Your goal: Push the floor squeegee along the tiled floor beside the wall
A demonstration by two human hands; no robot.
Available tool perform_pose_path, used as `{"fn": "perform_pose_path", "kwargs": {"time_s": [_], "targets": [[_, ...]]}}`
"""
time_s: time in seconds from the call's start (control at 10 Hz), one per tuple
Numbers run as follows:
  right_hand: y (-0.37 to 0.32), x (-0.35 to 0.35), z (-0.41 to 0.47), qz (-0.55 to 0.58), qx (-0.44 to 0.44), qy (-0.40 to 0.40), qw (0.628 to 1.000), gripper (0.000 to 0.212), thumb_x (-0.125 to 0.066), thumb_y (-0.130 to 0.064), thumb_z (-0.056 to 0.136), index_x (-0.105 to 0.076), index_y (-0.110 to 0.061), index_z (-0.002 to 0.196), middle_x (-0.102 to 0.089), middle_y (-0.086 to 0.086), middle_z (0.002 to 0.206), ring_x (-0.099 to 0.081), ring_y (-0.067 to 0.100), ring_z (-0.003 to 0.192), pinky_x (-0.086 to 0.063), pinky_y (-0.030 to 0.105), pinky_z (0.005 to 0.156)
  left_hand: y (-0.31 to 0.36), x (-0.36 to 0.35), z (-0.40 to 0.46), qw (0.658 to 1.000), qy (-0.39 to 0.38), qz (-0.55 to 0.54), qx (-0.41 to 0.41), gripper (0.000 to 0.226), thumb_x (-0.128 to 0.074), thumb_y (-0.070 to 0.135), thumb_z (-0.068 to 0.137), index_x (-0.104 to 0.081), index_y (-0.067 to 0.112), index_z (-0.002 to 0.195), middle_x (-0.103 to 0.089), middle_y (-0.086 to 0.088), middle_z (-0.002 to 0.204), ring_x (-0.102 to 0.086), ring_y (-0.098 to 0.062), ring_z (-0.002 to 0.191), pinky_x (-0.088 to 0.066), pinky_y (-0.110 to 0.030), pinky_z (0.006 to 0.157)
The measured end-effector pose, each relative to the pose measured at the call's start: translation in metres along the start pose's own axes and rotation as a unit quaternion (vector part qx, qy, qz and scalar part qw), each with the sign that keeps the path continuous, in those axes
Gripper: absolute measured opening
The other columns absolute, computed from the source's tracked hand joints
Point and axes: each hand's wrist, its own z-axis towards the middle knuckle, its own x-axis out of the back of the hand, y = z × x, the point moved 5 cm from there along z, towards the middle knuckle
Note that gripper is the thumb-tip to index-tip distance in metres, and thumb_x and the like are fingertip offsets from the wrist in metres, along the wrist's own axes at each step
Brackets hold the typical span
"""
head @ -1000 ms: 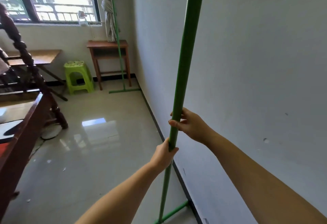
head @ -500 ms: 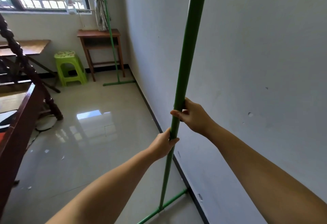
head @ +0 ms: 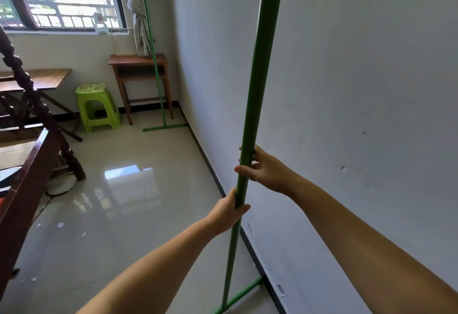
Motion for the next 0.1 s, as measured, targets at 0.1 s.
{"fn": "perform_pose_path", "kwargs": {"time_s": [0.1], "targets": [[-0.0078,0.0247,-0.0207,-0.032,-0.021,0.023,0.999,0.083,-0.055,-0.045,0.081,-0.005,-0.024,0.144,-0.030,0.009,0.152,-0.037,0.028,0.135,-0.035,0.041,0.106,-0.0094,0.0055,-0.0157,0.999,0.015,-0.026,-0.019,0.070,-0.058,0.025,0.085,-0.016,0.025,0.142,-0.042,-0.007,0.142,-0.049,-0.026,0.125,-0.043,-0.032,0.098]]}}
